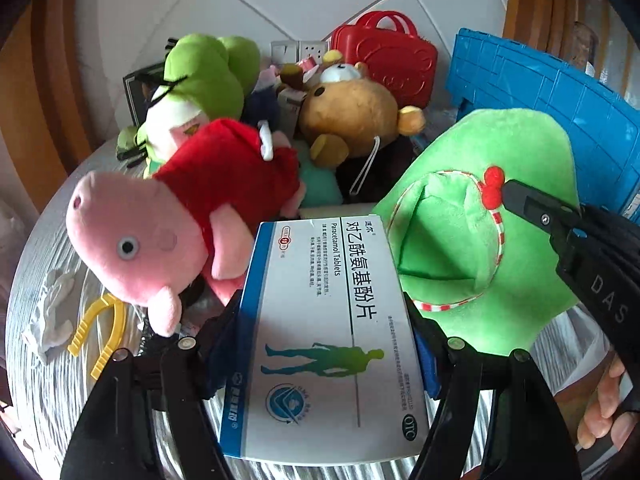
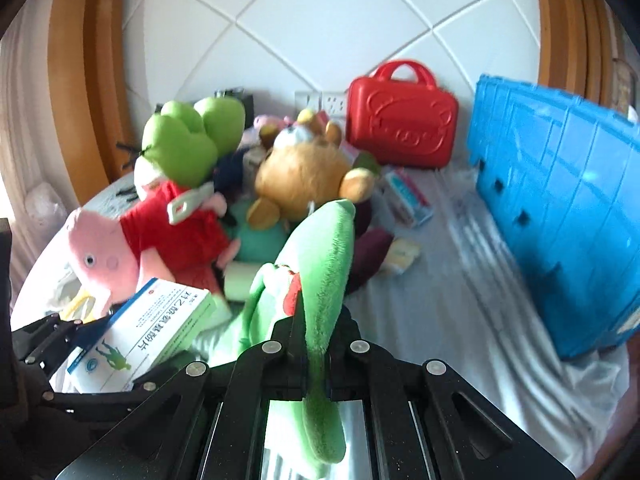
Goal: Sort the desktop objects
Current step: 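Grasp the green plush cloth with right gripper while left holds the paracetamol box, then carry the paracetamol box and green plush over the blue crate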
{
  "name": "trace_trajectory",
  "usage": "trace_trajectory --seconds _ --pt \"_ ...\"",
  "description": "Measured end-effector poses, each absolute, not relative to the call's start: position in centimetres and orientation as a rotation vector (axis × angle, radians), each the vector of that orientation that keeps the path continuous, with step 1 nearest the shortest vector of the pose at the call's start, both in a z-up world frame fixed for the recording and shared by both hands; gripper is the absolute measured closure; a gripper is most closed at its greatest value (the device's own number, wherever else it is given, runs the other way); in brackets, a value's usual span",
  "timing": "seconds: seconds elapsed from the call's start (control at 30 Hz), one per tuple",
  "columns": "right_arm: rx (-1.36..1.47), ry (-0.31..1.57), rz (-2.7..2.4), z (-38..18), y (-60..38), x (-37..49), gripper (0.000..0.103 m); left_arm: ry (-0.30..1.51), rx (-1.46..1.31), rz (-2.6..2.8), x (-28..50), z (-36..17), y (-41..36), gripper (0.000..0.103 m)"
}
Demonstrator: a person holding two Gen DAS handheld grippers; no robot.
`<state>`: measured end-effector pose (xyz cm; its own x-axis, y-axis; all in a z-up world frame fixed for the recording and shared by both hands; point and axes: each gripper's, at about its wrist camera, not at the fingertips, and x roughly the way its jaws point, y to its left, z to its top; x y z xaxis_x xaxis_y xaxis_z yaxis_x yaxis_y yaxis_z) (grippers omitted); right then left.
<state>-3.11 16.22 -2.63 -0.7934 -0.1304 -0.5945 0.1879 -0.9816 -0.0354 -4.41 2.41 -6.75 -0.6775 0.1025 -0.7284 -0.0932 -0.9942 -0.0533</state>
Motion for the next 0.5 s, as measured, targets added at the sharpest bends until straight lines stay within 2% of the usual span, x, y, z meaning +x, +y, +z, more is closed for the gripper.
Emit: trace_trajectory --seconds 0.27,0.5 --pt "0.680 0.250 -2.973 4.4 17.9 -4.4 0.098 -0.008 -0.978 2.848 -5.5 -1.0 4.5 0.032" --pt "0.455 0.257 -3.091 11.9 22.0 -5.0 0.098 -0.015 -0.790 2.894 -7.1 4.6 7.1 0.032"
